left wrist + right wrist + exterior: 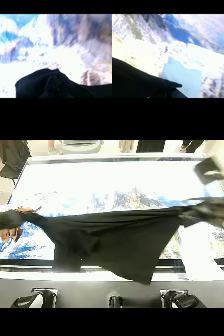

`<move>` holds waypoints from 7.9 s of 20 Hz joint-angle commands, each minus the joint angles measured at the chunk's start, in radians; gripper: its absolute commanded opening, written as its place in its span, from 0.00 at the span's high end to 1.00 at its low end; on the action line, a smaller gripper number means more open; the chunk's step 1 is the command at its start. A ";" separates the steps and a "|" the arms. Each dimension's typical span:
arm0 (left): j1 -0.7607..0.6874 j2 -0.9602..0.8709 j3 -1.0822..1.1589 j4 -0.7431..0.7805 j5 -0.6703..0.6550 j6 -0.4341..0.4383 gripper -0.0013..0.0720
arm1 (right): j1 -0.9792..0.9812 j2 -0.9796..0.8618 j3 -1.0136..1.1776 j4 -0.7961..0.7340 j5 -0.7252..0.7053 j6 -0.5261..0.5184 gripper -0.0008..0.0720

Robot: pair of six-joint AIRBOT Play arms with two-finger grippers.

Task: Fold the shirts.

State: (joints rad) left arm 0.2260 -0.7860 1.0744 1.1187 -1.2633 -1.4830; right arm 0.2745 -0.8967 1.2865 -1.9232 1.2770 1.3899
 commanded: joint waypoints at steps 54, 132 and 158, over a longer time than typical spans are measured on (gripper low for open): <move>0.041 -0.760 -0.020 -0.091 0.025 0.272 0.95 | -0.543 -0.439 -0.637 1.010 -0.033 -0.443 0.94; 0.124 -0.434 -0.521 -0.196 0.014 0.332 0.41 | -0.608 -0.321 -0.386 0.696 0.201 -0.460 0.10; 0.098 -0.393 -0.171 -0.200 -0.005 0.344 0.95 | -0.606 -0.315 -0.447 0.850 -0.017 -0.542 0.94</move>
State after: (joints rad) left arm 0.3416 -1.1873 0.7715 0.9245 -1.2125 -1.1366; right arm -0.3321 -1.2148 0.7444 -1.0855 1.2171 0.8433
